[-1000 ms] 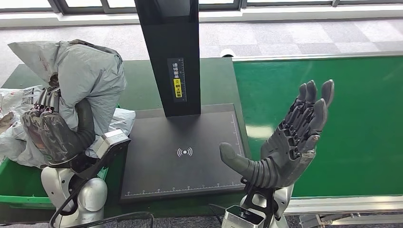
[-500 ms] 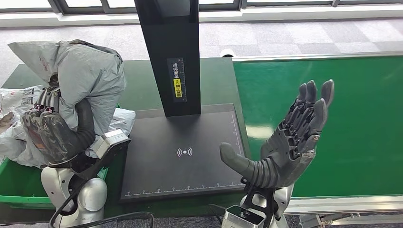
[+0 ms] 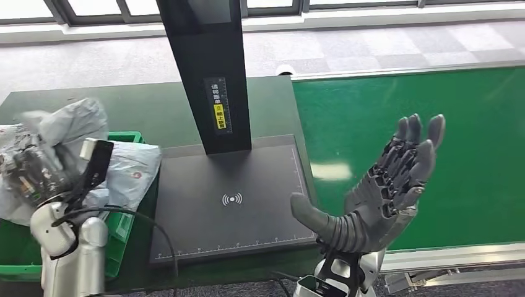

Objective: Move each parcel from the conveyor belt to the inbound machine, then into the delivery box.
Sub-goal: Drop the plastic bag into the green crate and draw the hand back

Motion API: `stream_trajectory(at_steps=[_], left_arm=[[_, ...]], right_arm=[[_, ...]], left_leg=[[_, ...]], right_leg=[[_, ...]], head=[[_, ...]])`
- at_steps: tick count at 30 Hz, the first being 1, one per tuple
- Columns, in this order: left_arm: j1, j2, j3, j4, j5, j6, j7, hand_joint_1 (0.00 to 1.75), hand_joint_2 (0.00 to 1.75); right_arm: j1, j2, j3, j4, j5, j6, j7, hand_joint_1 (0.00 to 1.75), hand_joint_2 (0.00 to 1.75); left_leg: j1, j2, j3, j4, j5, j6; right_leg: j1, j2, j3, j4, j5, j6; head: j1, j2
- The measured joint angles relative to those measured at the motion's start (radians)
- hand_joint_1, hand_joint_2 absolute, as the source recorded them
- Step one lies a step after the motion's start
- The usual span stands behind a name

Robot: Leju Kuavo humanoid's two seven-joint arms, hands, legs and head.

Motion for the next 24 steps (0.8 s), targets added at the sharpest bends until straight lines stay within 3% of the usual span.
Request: stream_trajectory(at_steps=[3, 8, 24], left_arm=[[-0.037, 0.006, 0.134, 0.097, -0.048, 0.002, -0.067, 1.75, 1.75], [-0.067, 0.005, 0.230, 0.176, -0.065, 0.004, -0.073, 1.75, 1.75], [-0.097, 0.005, 0.275, 0.245, -0.068, 0.006, -0.073, 1.75, 1.75]], right_arm=[[0.010, -0.002, -0.005, -0.008, -0.002, 0.000, 0.000, 0.00, 1.75], [0.019, -0.002, -0.011, -0.014, -0.002, 0.000, 0.000, 0.00, 1.75], [0.023, -0.002, -0.014, -0.020, -0.002, 0.000, 0.000, 0.00, 1.75]], left_leg=[[0.002, -0.007, -0.002, 0.001, 0.005, -0.001], [0.002, -0.013, -0.005, 0.001, 0.005, -0.001], [0.002, -0.013, -0.005, 0.001, 0.005, -0.001]], right_leg=[[0.005, -0.006, -0.004, 0.000, 0.002, 0.000], [0.005, -0.012, -0.004, 0.000, 0.001, -0.001], [0.005, -0.012, -0.004, 0.000, 0.001, -0.001]], head=[[-0.001, 0.000], [-0.001, 0.000], [-0.001, 0.000]])
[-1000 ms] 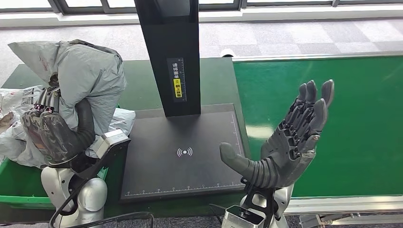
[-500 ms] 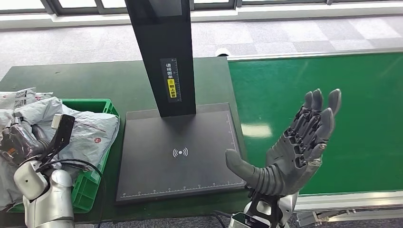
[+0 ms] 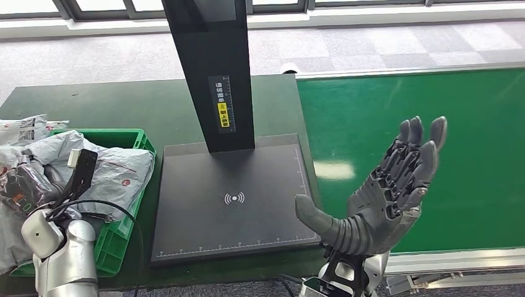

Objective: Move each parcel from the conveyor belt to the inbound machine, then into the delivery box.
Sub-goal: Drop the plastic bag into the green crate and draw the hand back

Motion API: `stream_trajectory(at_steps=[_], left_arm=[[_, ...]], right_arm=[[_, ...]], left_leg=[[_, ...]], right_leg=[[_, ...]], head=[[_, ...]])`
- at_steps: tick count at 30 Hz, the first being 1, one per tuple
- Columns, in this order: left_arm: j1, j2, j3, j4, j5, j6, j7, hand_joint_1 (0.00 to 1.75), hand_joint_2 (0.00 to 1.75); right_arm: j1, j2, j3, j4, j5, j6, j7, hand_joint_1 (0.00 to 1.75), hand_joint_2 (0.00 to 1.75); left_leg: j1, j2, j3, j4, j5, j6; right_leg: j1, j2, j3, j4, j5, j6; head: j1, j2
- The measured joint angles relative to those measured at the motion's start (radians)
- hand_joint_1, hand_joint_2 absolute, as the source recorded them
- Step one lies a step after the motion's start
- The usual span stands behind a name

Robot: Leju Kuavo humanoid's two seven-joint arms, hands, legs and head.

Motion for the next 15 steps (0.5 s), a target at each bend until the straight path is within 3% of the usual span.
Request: stream_trajectory(at_steps=[15], left_arm=[[-0.001, 0.000, 0.000, 0.008, 0.000, 0.000, 0.002, 1.75, 1.75]], right_arm=[[0.002, 0.000, 0.000, -0.001, 0.004, 0.000, 0.002, 0.00, 1.75]], left_leg=[[0.000, 0.000, 0.000, 0.000, 0.000, 0.000]], right_leg=[[0.000, 0.000, 0.000, 0.000, 0.000, 0.000]], head=[[0.000, 0.000]])
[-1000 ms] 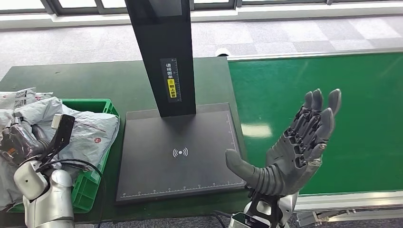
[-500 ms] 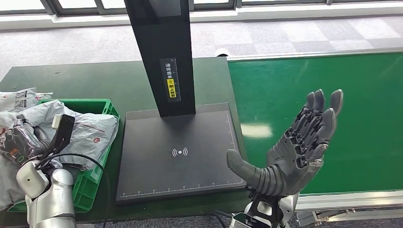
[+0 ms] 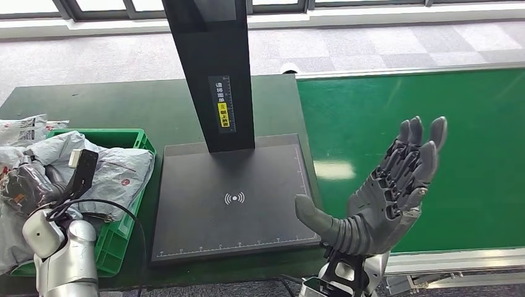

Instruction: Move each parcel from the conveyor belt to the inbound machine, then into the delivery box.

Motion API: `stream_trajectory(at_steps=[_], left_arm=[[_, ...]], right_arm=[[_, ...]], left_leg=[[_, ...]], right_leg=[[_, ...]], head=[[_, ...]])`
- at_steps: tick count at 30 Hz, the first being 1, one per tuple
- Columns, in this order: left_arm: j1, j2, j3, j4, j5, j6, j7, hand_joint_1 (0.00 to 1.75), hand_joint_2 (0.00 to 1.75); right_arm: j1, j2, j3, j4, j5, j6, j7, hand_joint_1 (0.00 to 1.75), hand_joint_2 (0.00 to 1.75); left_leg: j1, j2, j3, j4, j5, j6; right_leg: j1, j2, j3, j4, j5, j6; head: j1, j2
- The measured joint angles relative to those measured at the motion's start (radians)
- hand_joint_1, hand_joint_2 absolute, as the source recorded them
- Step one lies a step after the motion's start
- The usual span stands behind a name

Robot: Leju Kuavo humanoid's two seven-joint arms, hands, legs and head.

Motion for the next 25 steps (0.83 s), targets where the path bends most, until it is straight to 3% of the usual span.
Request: stream_trajectory(at_steps=[25], left_arm=[[0.000, 0.000, 0.009, -0.001, 0.007, 0.000, -0.002, 1.75, 1.75]], right_arm=[[0.032, -0.003, 0.000, -0.005, 0.004, 0.000, 0.001, 0.00, 1.75]], left_leg=[[0.000, 0.000, 0.000, 0.000, 0.000, 0.000]], right_leg=[[0.000, 0.000, 0.000, 0.000, 0.000, 0.000]], head=[[0.000, 0.000]])
